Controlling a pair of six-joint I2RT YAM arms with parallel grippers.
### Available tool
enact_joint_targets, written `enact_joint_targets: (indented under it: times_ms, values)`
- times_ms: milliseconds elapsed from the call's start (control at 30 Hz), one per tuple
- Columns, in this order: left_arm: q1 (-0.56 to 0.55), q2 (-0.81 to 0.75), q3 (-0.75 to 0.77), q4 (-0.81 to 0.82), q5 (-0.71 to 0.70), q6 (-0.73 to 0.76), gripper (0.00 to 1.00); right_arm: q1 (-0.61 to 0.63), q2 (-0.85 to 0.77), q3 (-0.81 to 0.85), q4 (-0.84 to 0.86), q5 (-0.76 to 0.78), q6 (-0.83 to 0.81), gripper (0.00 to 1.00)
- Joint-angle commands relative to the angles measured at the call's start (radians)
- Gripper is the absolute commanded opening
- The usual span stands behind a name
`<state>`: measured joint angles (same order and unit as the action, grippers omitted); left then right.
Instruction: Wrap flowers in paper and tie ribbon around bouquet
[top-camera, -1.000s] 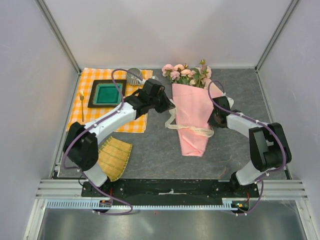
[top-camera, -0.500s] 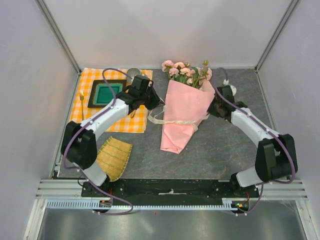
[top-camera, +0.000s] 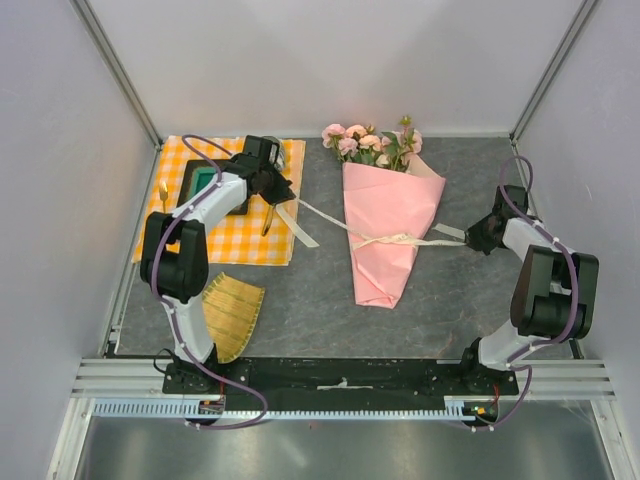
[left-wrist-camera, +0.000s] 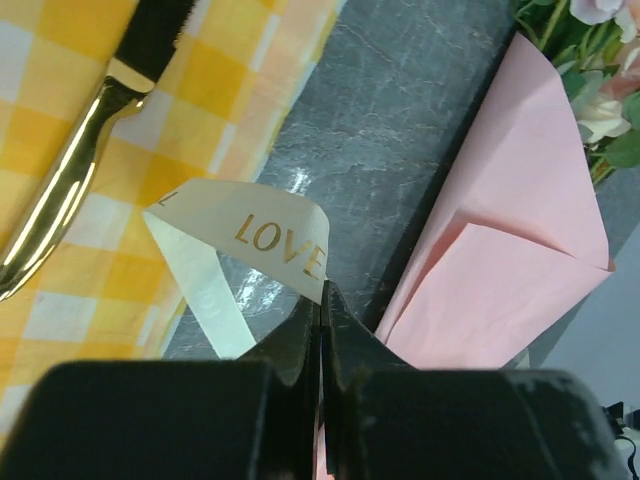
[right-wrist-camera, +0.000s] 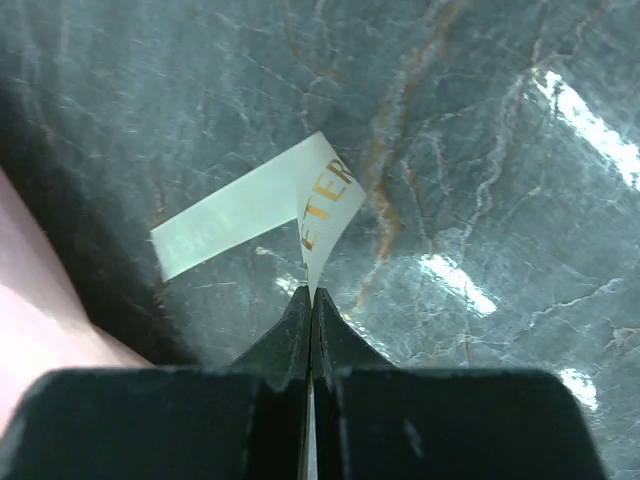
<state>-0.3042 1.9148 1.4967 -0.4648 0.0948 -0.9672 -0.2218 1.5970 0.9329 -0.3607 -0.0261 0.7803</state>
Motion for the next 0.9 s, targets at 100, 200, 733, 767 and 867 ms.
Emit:
enact_joint_targets:
  times_ms: [100, 200, 733, 767, 867]
  values:
    - [0.072, -0.046, -0.061, -0.133, -0.137, -0.080, 0.01, -0.021, 0.064, 0.018, 0.045, 0.201, -0.071, 0.00]
    - [0.131, -0.085, -0.137, -0.146, -0.182, -0.088, 0.01, -0.028, 0.113, 0.026, 0.065, 0.284, -0.093, 0.00]
    - [0.396, -0.270, -0.332, -0.207, -0.402, -0.034, 0.01, -0.215, 0.080, -0.101, 0.212, 0.405, 0.010, 0.00]
    - [0.414, -0.275, -0.335, -0.206, -0.397, -0.033, 0.01, -0.223, 0.080, -0.103, 0.221, 0.400, 0.011, 0.00]
    - [0.462, -0.287, -0.357, -0.204, -0.411, -0.028, 0.01, -0.243, 0.080, -0.094, 0.221, 0.410, 0.010, 0.00]
